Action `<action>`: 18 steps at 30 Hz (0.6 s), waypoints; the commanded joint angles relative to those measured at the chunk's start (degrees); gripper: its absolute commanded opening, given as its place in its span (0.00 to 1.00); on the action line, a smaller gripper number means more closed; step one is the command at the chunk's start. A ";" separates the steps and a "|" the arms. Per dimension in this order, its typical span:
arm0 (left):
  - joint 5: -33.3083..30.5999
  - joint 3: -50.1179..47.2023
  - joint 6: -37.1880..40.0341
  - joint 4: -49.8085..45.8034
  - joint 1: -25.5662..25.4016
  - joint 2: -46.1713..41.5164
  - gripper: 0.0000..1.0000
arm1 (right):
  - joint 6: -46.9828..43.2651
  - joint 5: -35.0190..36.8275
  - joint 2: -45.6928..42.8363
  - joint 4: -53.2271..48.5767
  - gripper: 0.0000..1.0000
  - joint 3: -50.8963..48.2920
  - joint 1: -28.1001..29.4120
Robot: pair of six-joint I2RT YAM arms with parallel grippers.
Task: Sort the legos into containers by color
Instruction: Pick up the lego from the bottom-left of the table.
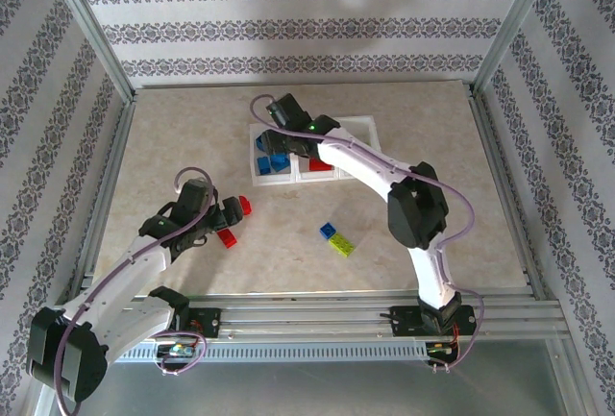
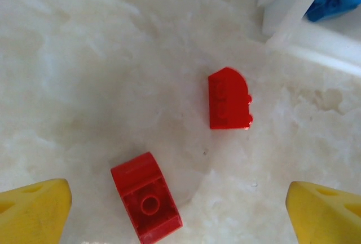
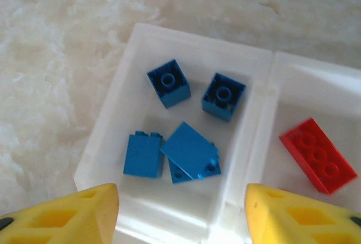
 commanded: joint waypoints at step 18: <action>-7.17 1.74 -2.93 -6.97 -6.43 13.20 0.88 | 9.60 11.63 -27.01 2.10 0.98 -33.14 0.79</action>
